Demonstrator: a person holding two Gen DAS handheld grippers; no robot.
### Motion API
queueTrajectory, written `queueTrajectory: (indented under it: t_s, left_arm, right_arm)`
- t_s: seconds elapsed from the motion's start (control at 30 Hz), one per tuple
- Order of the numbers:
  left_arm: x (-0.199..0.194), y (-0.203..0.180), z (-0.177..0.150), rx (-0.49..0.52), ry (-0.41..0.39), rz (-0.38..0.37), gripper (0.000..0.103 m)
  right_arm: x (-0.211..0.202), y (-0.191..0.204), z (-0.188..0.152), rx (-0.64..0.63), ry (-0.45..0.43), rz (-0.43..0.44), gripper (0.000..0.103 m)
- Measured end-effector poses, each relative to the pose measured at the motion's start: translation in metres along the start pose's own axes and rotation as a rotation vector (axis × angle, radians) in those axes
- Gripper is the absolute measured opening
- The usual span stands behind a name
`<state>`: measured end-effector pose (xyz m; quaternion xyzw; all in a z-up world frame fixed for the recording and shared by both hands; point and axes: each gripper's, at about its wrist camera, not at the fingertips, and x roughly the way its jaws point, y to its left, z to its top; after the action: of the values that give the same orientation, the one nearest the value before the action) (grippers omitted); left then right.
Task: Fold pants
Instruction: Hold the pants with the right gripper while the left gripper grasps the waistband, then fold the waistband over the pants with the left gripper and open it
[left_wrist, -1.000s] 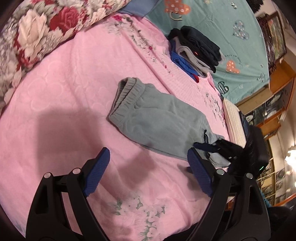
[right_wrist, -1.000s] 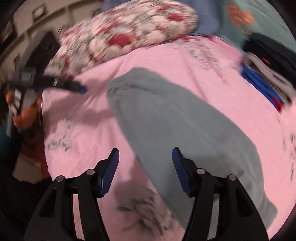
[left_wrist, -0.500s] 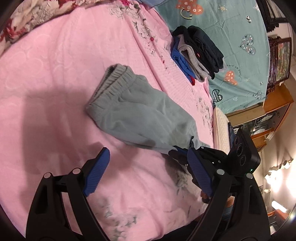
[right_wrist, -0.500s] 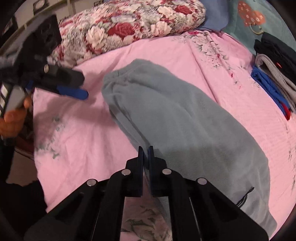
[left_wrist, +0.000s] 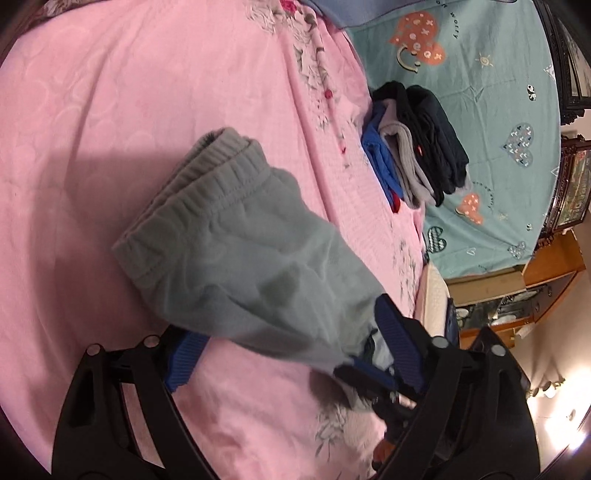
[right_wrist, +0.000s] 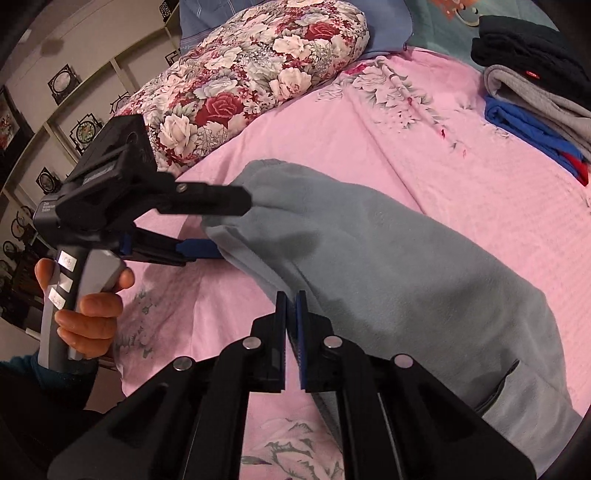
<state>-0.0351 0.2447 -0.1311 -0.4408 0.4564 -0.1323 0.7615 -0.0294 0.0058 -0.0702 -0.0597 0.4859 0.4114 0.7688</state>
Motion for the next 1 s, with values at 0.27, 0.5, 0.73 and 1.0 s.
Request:
queueTrajectory:
  t_s: [0.27, 0.5, 0.73, 1.0]
  left_arm:
    - [0.006, 0.019, 0.013, 0.011, -0.027, 0.108, 0.015]
    - [0.006, 0.000, 0.007, 0.137, -0.079, 0.208, 0.014]
    - [-0.008, -0.061, -0.005, 0.369, -0.195, 0.273, 0.014]
    - [0.043, -0.194, -0.073, 0.757, -0.086, 0.099, 0.013]
  right_arm:
    - [-0.073, -0.067, -0.023, 0.292, -0.150, 0.143, 0.046]
    - [-0.078, -0.151, -0.070, 0.660, -0.140, 0.216, 0.051]
    - [-0.087, -0.168, -0.081, 0.732, -0.181, 0.289, 0.051]
    - [-0.207, -0.207, -0.165, 0.821, -0.478, 0.173, 0.066]
